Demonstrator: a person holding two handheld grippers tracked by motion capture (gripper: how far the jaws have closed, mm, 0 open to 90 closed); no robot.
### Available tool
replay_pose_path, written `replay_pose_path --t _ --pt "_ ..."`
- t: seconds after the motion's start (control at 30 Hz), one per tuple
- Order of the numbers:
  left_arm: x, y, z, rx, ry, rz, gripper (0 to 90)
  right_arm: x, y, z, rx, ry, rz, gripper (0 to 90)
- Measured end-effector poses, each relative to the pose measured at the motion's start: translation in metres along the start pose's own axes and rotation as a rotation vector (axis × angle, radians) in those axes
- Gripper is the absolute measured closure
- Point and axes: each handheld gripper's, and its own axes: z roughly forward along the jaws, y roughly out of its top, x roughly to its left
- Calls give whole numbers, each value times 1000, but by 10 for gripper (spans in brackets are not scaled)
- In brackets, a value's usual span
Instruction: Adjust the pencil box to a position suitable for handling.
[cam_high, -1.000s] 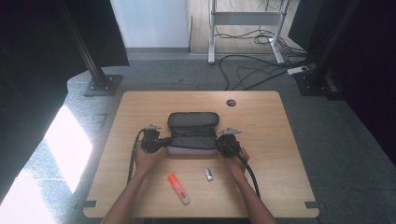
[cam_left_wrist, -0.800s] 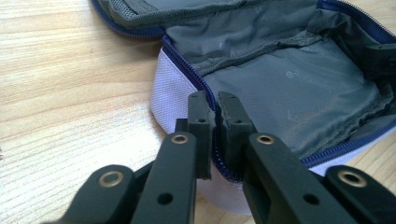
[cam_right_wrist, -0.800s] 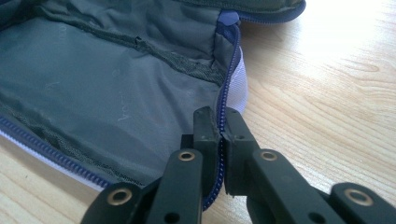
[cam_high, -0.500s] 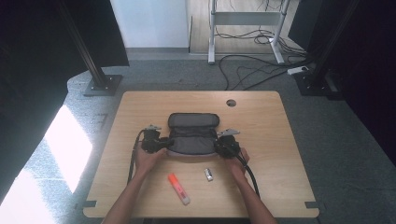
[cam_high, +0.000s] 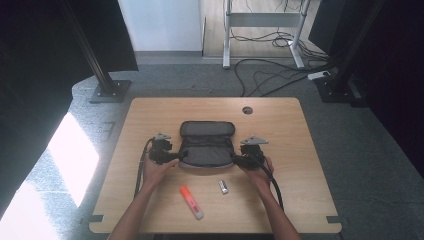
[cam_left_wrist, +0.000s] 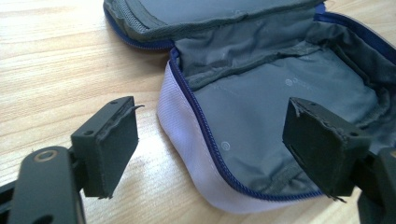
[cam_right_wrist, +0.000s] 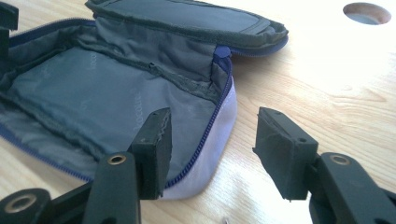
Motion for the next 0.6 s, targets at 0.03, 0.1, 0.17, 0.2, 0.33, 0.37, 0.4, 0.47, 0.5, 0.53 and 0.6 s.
replay_pose_path --t 0.03,0.1,0.17,0.2,0.33,0.37,0.4,0.47,0.5,0.53,0.6 --pt "0 -1 -1 -2 -2 3 193 0 -1 -3 -3 1 -10 448" --pt "0 -2 -5 -7 -6 4 193 -1 -3 -7 -14 12 -12 443" --pt "0 -4 -9 -7 -11 9 193 -2 -5 -11 -17 25 -12 435" --pt "0 -4 -9 -7 -11 9 193 -2 -5 -11 -17 25 -12 435" --pt "0 -9 -15 -8 -24 10 196 -6 -11 -17 -22 38 -6 431" --pt "1 -11 -17 -8 -25 14 196 -7 -13 -18 -22 41 -9 432" --pt "1 -12 -18 -7 -27 16 200 -9 -15 -20 -27 40 -14 434" --pt "1 -16 -22 -15 -28 23 209 -11 -20 -22 -23 41 -13 434" --pt "1 -16 -22 -15 -28 23 211 -12 -22 -23 -25 42 -9 434" --pt "1 -18 -24 -20 -31 23 211 -12 -22 -23 -25 42 -9 434" --pt "2 -22 -29 -27 -40 26 212 -15 -27 -28 -23 47 -7 434"
